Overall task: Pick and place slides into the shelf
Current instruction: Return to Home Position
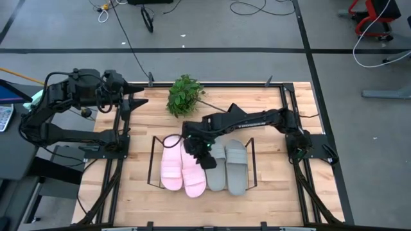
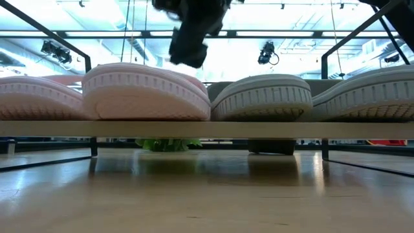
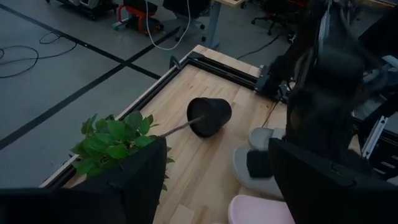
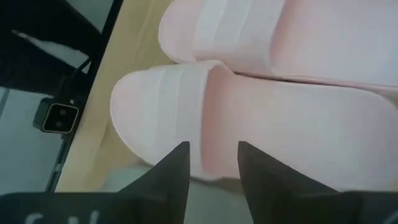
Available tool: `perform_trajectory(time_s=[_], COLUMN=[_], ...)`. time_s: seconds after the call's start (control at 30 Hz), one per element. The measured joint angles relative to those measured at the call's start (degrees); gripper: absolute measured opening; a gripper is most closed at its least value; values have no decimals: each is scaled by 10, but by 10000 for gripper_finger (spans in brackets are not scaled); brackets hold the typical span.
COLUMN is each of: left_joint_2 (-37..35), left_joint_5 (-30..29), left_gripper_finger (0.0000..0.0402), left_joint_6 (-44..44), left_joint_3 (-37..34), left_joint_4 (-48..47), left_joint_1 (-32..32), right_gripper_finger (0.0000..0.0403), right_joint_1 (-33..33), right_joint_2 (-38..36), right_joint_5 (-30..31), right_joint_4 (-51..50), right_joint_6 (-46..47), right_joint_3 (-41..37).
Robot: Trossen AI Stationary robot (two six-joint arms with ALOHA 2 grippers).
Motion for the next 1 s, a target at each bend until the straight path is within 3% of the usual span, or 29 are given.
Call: perform_trajectory(time_s=[0.3,0.4,0.53,0.7,0.87,1.0], left_joint_2=[-1,-1,-1,-1,-1,-23], left_joint_5=[54,80,171,280,283,282], left_gripper_finger=[286,286,275,240,186,128], left_joint_6=[13,27,72,128,146,125], left_joint_3=[0,0,0,0,0,-48], left_joint_4=[-35,-46,-50,-66,-97,-45], left_joint_1=[-1,0,0,-3,-26,-45], right_gripper_finger=[119,82,13,8,5,4], right_joint_1=[-2,-2,-1,9,18,25], right_joint_2=[-83,-102,-120,-135,-135,-135], right_joint_5=[63,76,84,121,144,167], right_joint_4=[-61,-101,-137,-133,-133,-133], right_joint_6=[18,39,52,73,97,113], right_joint_3=[1,1,1,1,1,1])
